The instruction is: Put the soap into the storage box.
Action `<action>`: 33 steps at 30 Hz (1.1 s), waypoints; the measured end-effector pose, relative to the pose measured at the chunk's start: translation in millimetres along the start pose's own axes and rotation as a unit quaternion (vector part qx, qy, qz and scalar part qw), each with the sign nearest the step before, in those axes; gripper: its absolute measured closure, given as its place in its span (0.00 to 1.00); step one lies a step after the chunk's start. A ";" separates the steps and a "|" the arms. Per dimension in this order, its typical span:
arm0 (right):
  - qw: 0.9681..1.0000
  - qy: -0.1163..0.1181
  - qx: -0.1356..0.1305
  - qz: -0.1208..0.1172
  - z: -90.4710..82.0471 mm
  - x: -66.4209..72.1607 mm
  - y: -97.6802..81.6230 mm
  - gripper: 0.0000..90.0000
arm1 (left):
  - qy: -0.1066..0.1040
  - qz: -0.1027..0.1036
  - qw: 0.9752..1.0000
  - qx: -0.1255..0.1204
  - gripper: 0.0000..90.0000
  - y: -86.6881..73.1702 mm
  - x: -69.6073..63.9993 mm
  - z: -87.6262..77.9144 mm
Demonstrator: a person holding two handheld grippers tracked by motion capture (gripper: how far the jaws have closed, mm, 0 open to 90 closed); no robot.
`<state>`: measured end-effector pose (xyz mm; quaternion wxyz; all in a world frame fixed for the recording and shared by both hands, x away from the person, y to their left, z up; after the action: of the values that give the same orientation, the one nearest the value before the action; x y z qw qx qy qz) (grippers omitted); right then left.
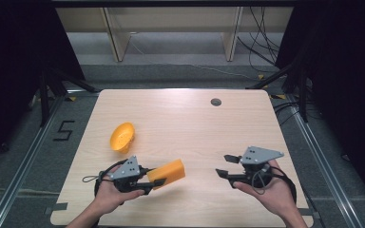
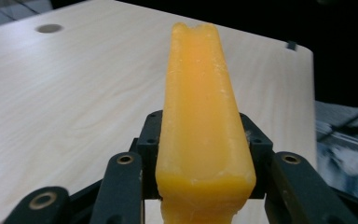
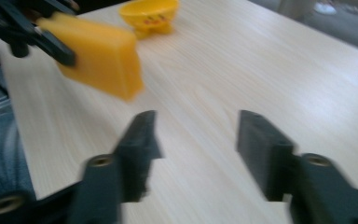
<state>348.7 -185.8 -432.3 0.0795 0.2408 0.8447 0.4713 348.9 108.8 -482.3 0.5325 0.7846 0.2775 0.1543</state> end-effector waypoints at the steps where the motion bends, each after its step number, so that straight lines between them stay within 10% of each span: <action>1: 1.000 0.003 -0.001 0.020 -2.8 -2.2 -7.6 0.61 | 0.003 -0.004 1.000 -0.009 0.67 1.6 3.3 -2.0; 6: 0.995 -0.051 -0.019 0.089 -14.8 -10.5 -38.4 0.72 | 0.043 -0.005 0.999 -0.015 0.67 3.6 14.8 -9.7; 10: 0.990 -0.096 -0.007 0.100 -16.2 -15.2 -53.2 0.76 | 0.070 -0.025 0.997 -0.013 0.67 2.4 21.4 -13.2; 17: 0.989 -0.111 -0.007 0.098 -15.1 -16.9 -55.1 0.76 | 0.108 -0.042 0.993 -0.021 0.67 2.8 33.7 -17.3; 33: 0.987 -0.127 -0.018 0.097 -19.3 -25.6 -58.8 0.72 | 0.199 -0.106 0.973 -0.044 0.67 0.7 77.1 -35.2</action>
<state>344.5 -238.6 -473.2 0.1445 0.3783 0.7917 0.4575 391.7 181.2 -472.2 0.5138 0.6804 0.4521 0.2622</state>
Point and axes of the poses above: each handheld gripper's, and its own axes: z roughly forward along the jaws, y roughly out of its top, x roughly to its left, the point moved 6 cm from there along z, roughly forward along the jaws, and after that the axes turned 10 degrees about y, right-handed, at the moved point
